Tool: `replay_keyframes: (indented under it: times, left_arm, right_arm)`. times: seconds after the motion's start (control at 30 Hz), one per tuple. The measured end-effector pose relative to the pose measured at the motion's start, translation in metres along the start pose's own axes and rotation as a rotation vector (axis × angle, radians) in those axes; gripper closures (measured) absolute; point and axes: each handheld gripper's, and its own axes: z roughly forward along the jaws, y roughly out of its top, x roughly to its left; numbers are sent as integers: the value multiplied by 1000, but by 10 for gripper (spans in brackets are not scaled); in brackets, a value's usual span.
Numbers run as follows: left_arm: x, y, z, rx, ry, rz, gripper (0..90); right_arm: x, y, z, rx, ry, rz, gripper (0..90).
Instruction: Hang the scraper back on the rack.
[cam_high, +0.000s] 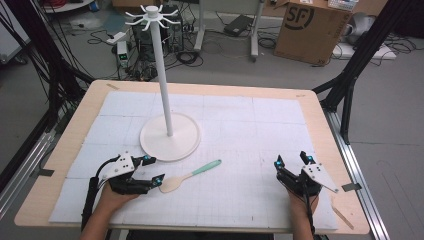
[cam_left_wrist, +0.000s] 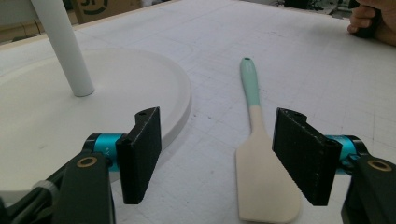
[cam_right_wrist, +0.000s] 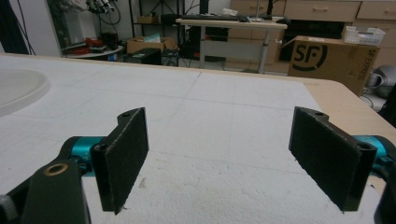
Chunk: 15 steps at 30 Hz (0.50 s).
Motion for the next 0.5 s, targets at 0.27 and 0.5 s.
replay_keyframes:
  times: [0.27,0.5]
  left_arm:
    - [0,2,1,24,-1,-18,314]
    - [-7,18,11,151,-12,-3,323]
  right_arm:
    - [0,0,1,10,0,2,189]
    - [0,1,1,16,4,11,190]
